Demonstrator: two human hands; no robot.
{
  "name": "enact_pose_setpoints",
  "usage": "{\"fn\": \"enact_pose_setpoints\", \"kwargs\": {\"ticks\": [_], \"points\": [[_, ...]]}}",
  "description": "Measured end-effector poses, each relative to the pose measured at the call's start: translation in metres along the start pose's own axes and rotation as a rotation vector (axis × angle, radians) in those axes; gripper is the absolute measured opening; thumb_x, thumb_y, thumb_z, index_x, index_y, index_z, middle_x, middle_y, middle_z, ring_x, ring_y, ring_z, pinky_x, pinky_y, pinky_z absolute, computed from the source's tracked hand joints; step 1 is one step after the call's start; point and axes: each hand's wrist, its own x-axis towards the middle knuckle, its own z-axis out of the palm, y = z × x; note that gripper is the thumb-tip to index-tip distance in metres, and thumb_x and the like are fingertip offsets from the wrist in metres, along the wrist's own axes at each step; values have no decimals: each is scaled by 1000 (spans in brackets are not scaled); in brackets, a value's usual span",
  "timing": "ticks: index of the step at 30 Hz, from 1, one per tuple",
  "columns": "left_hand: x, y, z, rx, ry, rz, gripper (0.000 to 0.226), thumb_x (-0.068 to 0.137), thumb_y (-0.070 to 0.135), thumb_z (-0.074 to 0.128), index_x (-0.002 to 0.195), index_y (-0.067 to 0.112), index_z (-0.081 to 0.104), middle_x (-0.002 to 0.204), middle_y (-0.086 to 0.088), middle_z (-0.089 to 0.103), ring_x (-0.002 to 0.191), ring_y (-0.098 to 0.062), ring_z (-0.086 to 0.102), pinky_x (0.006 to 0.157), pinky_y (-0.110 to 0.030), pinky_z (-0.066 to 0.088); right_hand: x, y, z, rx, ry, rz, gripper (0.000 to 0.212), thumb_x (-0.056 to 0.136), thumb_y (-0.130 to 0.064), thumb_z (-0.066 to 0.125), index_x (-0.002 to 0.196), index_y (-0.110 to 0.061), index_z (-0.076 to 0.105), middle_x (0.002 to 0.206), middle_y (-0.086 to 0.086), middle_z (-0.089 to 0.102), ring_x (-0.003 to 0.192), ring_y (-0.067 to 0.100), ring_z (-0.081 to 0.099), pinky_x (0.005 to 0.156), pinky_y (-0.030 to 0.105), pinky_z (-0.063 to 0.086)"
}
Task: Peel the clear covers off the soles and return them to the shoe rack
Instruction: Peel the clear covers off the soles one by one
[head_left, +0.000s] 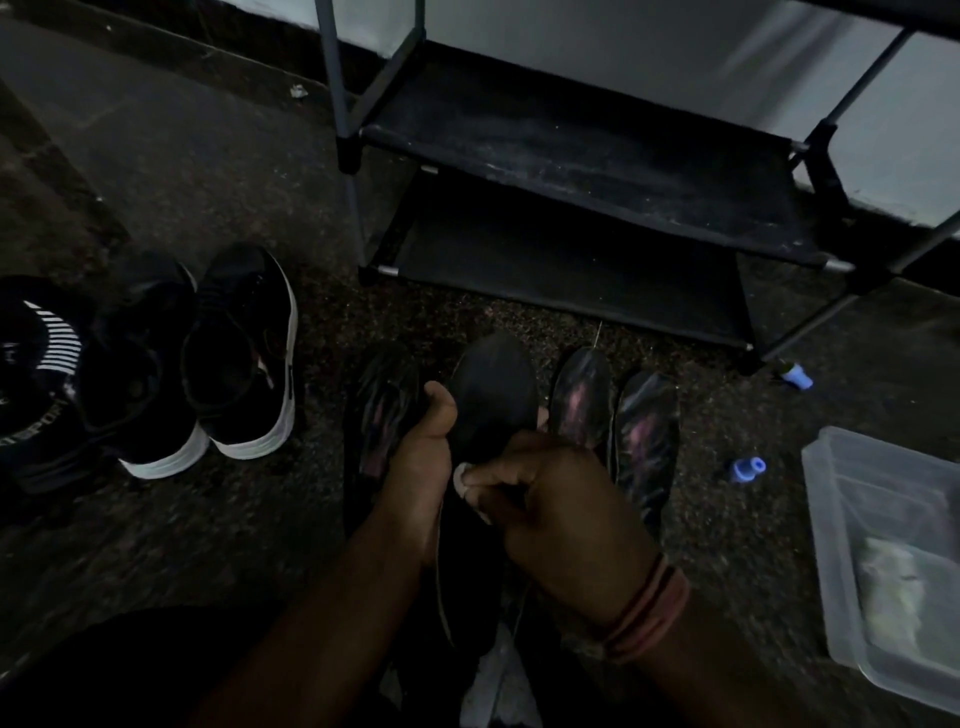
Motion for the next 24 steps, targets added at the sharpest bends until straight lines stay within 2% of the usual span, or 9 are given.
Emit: {"fn": "enact_pose_setpoints", "kwargs": {"ticks": [2, 3, 5, 8, 12, 15, 18, 20, 24], "points": [[-8, -2, 4, 44, -70, 26, 58, 110, 40, 29, 117, 0, 70, 98, 4, 67, 85, -7, 75, 53, -7, 50, 5, 9, 0, -208, 122, -41, 19, 95, -30, 61, 83, -25, 75, 73, -3, 58, 71, 15, 59, 70, 36, 50], [-5, -10, 2, 108, -51, -12, 58, 108, 45, 33, 122, 3, 71, 104, 4, 69, 87, -7, 75, 61, -10, 54, 9, 17, -3, -293, 212, -24, 20, 95, -30, 60, 84, -24, 75, 73, 0, 58, 69, 18, 58, 67, 37, 49], [-4, -24, 1, 80, -70, -208, 66, 100, 59, 37, 104, 10, 81, 107, -8, 77, 90, -20, 77, 78, -32, 57, 14, 33, -12, -387, 393, 49, 19, 95, -27, 61, 87, -21, 77, 74, 4, 59, 67, 19, 57, 65, 34, 49], [-3, -31, 1, 60, -137, -250, 67, 98, 64, 38, 95, 15, 84, 110, -12, 77, 94, -25, 77, 86, -40, 52, 16, 43, -15, -358, 518, 106, 17, 95, -22, 63, 89, -16, 78, 74, 4, 56, 65, 15, 52, 63, 30, 47], [-7, -19, 2, 73, -149, -235, 68, 99, 65, 35, 103, 16, 83, 116, -11, 76, 101, -23, 75, 84, -37, 57, 17, 41, -11, -291, 494, 90, 17, 97, -20, 60, 100, -13, 76, 77, 3, 51, 68, 15, 51, 66, 32, 48], [-9, -13, -1, 85, -158, -220, 66, 99, 65, 38, 115, 15, 78, 126, -12, 71, 114, -25, 70, 99, -41, 50, 17, 36, -15, -196, 463, 97, 19, 94, -16, 64, 109, -17, 75, 84, 0, 53, 74, 9, 53, 72, 21, 47], [-2, -7, -4, 53, -134, -167, 71, 100, 66, 36, 117, 9, 75, 130, -22, 67, 119, -32, 67, 100, -42, 52, 13, 13, -8, -109, 228, 15, 17, 92, -15, 62, 100, -20, 76, 85, 2, 59, 78, 14, 60, 78, 37, 53], [3, -2, -7, -37, -124, -134, 78, 101, 67, 32, 109, 4, 77, 125, -23, 69, 111, -31, 71, 91, -38, 60, 7, -7, 4, -103, 68, -24, 17, 90, -18, 57, 93, -22, 74, 83, 1, 58, 76, 17, 60, 78, 42, 52], [8, 5, -21, -247, -108, -112, 81, 100, 69, 32, 119, 2, 74, 137, -19, 63, 119, -33, 67, 93, -45, 59, 0, -23, 7, -32, -66, -35, 17, 92, -20, 60, 94, -24, 76, 84, -6, 58, 77, 10, 61, 71, 34, 52]]}}
